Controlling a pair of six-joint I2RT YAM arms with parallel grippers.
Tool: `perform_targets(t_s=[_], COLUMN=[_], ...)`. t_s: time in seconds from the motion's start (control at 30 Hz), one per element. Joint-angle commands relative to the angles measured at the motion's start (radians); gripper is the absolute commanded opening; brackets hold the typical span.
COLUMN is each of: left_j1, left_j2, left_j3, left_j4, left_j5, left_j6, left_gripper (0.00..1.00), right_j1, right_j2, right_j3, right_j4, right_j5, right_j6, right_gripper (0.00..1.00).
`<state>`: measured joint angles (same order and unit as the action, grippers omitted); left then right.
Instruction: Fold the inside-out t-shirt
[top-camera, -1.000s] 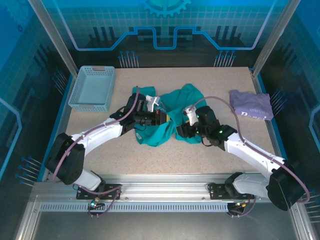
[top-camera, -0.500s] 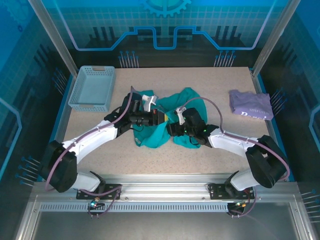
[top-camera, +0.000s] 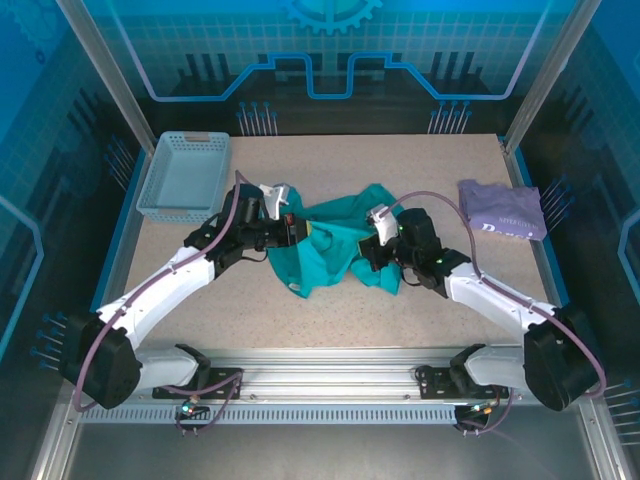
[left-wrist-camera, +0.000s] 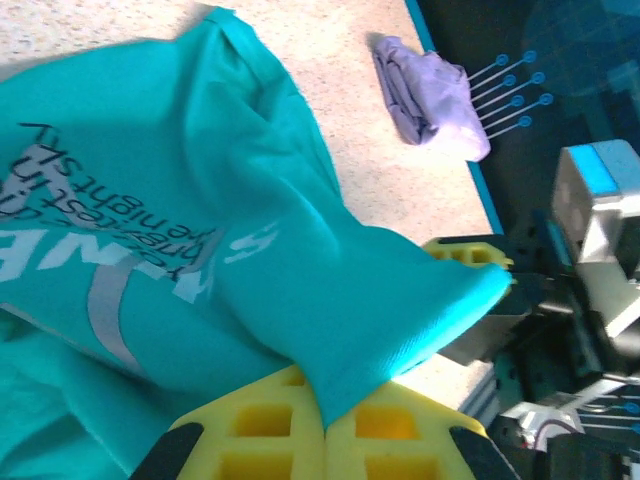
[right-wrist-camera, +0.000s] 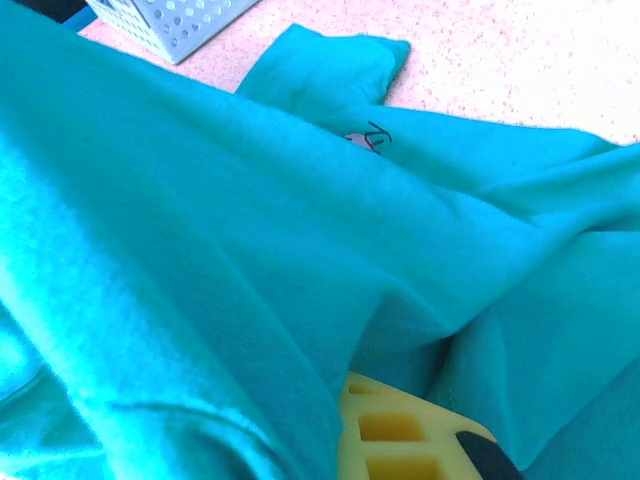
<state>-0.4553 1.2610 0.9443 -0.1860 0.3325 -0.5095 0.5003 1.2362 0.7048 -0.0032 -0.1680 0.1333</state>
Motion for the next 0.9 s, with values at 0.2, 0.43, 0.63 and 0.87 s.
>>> perform_targets(t_s=[0.2, 0.43, 0.63, 0.87], left_j1=[0.000, -0.012, -0.013, -0.012], left_j2=[-0.003, -0.007, -0.011, -0.023], left_j3=[0.000, -0.004, -0.001, -0.005], left_j4=[0.082, 0.109, 0.099, 0.072], left_j5=[0.107, 0.129, 0.127, 0.107], left_j6=[-0.071, -0.103, -0.098, -0.075], left_gripper=[0.00, 0.00, 0.00, 0.00], right_j1=[0.046, 0.291, 0.391, 0.492], right_j2=[-0.007, -0.102, -0.051, -0.042], right_j3=[0.067, -0.005, -0.034, -0.027], right_j4=[-0.284, -0.175, 0.002, 0.034], right_j5=[0.264, 0.323, 0.338, 0.477], right_j6=[0.123, 0.198, 0.257, 0.234], right_gripper=[0.44, 0.40, 0.32, 0.27])
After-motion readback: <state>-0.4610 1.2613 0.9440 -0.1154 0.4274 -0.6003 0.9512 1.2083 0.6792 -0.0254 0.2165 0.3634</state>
